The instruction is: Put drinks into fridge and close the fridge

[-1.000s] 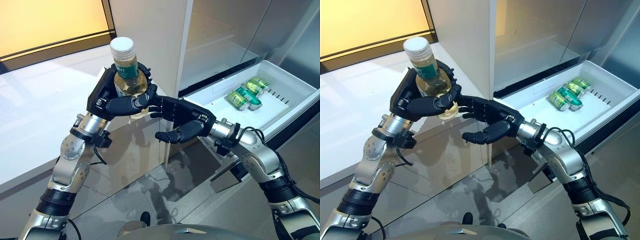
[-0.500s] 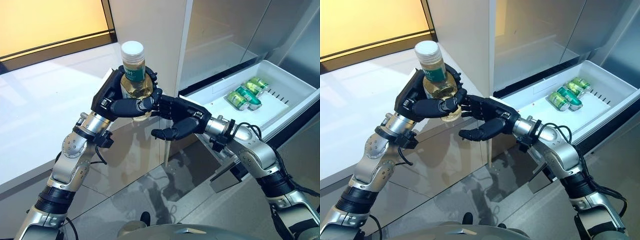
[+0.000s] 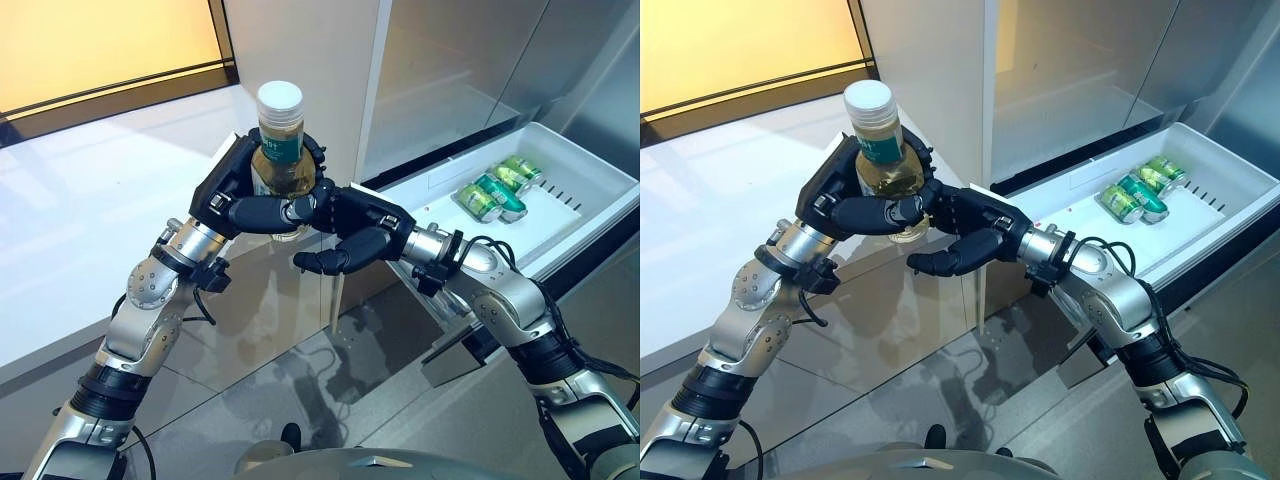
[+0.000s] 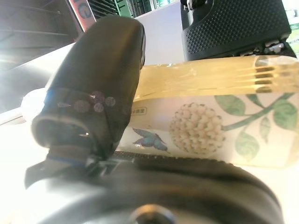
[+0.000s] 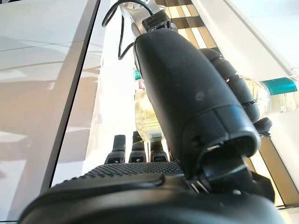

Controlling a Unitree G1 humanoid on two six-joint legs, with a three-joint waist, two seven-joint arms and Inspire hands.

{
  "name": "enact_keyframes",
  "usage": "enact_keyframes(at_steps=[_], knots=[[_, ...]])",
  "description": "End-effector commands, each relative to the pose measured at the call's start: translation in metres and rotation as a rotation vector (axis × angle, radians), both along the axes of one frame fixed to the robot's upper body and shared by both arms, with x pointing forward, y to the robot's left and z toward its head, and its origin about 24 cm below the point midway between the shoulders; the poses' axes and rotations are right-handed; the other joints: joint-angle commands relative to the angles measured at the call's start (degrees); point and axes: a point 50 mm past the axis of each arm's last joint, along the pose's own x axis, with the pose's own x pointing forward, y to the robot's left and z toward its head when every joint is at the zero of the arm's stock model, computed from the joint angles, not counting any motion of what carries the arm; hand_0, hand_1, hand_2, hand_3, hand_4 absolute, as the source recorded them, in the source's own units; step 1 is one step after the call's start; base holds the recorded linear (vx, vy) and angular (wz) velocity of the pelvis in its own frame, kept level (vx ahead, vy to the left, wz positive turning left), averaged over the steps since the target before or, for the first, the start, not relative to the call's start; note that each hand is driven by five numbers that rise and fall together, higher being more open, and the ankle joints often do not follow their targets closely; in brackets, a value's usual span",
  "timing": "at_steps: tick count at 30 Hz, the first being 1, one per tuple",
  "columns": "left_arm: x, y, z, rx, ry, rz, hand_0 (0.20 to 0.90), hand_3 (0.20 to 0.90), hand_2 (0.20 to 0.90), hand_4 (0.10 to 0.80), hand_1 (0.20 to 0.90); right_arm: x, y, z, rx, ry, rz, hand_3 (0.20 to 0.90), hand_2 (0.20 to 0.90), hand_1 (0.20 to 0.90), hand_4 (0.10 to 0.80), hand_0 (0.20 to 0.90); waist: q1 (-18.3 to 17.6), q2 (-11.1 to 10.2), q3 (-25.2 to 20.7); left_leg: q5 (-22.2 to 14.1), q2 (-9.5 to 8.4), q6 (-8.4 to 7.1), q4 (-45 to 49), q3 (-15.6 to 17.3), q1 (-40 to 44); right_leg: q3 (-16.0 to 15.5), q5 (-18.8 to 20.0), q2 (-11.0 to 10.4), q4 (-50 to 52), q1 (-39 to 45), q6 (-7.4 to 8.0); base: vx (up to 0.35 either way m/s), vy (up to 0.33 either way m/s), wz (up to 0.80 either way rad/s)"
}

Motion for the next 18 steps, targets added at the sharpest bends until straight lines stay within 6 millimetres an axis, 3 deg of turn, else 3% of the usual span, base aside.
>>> enact_keyframes(at_steps=[1, 3, 4, 6, 7, 18], knots=[[-0.007, -0.022, 0.069, -0.132, -0.295, -0.165, 0.300, 0.200, 0.300, 0.100, 0.300, -0.006, 0.035, 0.061, 0.211, -0.191, 0.174, 0.900, 0.900, 0.900, 0.800, 0.900, 0.0, -0.7, -6.8, -5.0, -3.04, 2.35, 0.4, -0.8, 1.3, 3.2, 3.2, -1.3, 1.5, -2.8, 3.80, 0.000, 0.000, 0.00], [-0.006, -0.023, 0.068, -0.132, -0.290, -0.168, 0.300, 0.200, 0.300, 0.100, 0.300, -0.006, 0.037, 0.062, 0.217, -0.192, 0.172, 0.900, 0.900, 0.900, 0.800, 0.900, 0.0, -0.7, -6.8, -5.0, -3.05, 2.36, 0.4, -0.8, 1.4, 3.2, 3.2, -1.2, 1.5, -2.8, 3.76, 0.000, 0.000, 0.00], [-0.006, -0.023, 0.068, -0.132, -0.288, -0.170, 0.300, 0.200, 0.300, 0.100, 0.300, -0.005, 0.037, 0.063, 0.219, -0.194, 0.170, 0.722, 0.747, 0.747, 0.622, 0.747, 0.0, -0.7, -6.8, -5.0, -3.06, 2.37, 0.4, -0.9, 1.4, 3.2, 3.2, -1.2, 1.5, -2.8, 3.74, 0.000, 0.000, 0.00], [-0.006, -0.024, 0.068, -0.131, -0.283, -0.174, 0.300, 0.200, 0.300, 0.100, 0.300, -0.005, 0.039, 0.065, 0.225, -0.197, 0.170, 0.269, 0.359, 0.359, 0.169, 0.359, 0.0, -0.6, -6.8, -5.0, -3.09, 2.43, 0.4, -0.9, 1.4, 3.3, 3.2, -1.1, 1.5, -2.8, 3.67, 0.000, 0.000, 0.00], [-0.006, -0.025, 0.068, -0.133, -0.281, -0.176, 0.300, 0.200, 0.300, 0.100, 0.300, -0.005, 0.040, 0.065, 0.227, -0.200, 0.168, 0.200, 0.300, 0.300, 0.100, 0.300, 0.1, -0.6, -6.8, -5.0, -3.08, 2.43, 0.4, -0.9, 1.4, 3.3, 3.2, -1.1, 1.5, -2.8, 3.66, 0.000, 0.000, 0.00], [-0.004, -0.028, 0.067, -0.134, -0.264, -0.195, 0.300, 0.200, 0.300, 0.100, 0.300, -0.004, 0.044, 0.071, 0.256, -0.204, 0.165, 0.200, 0.300, 0.300, 0.100, 0.300, 0.2, -0.5, -6.9, -5.0, -3.08, 2.49, 0.4, -0.9, 1.4, 3.2, 3.2, -1.2, 1.5, -2.8, 3.59, 0.000, 0.000, 0.00]])
